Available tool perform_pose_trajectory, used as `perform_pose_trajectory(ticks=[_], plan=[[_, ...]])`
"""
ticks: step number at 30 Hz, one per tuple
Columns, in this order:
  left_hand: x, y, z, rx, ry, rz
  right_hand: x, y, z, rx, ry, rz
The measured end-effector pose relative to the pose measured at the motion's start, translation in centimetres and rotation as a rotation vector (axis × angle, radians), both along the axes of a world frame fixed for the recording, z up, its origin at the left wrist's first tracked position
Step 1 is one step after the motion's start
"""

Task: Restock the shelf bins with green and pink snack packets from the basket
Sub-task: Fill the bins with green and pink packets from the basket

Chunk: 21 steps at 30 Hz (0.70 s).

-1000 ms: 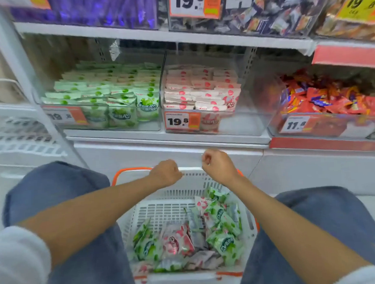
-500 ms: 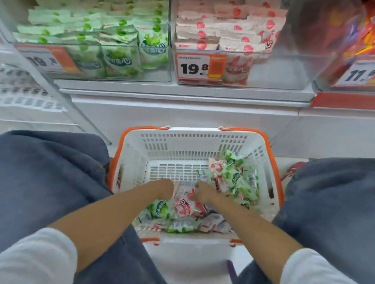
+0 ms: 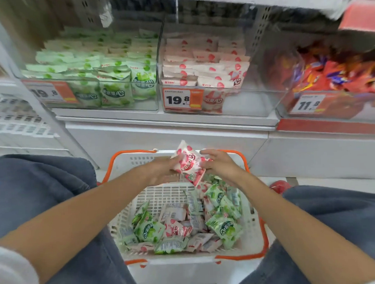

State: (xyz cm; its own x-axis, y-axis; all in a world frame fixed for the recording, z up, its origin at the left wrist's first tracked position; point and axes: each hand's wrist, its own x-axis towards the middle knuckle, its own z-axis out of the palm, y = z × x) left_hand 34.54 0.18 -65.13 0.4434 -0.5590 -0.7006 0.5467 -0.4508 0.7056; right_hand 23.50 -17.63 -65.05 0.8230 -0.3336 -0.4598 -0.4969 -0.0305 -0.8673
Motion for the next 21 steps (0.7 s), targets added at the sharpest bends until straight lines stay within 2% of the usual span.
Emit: perform_pose_trajectory(ticks=[2, 6, 9, 11, 13, 15, 18, 21], plan=[[0.1, -2.0, 2.7, -0.126, -0.17, 0.017, -0.5, -1.5, 3.4, -0.001, -0.056, 0.04], [0.7, -5.3, 8.4, -0.094, -0.929, -0.212, -0.7, -3.5, 9.7, -0.091, -0.194, 0.094], [1.5, -7.7, 12.8, -0.091, -1.284, -0.366, -0.3, -5.0, 13.4, -0.206, -0.268, 0.141], [2.3, -9.3, 15.1, -0.139, -1.401, -0.3, 0.4, -6.5, 15.7, -0.274, -0.318, 0.09], [3.1, -10.9, 17.1, -0.177, -1.385, -0.196, 1.4, -8.7, 17.7, -0.312, -0.409, -0.023], [4.6, -12.4, 18.2, -0.102, -1.441, -0.202, 2.6, -11.1, 19.3, -0.321, -0.502, -0.193], [7.7, -13.9, 17.7, 0.166, -1.627, -0.438, 4.7, -14.6, 20.0, -0.432, -0.517, -0.33], [9.6, -14.7, 16.2, 0.431, -1.659, -0.671, 7.1, -17.2, 18.6, -0.633, -0.329, -0.29]])
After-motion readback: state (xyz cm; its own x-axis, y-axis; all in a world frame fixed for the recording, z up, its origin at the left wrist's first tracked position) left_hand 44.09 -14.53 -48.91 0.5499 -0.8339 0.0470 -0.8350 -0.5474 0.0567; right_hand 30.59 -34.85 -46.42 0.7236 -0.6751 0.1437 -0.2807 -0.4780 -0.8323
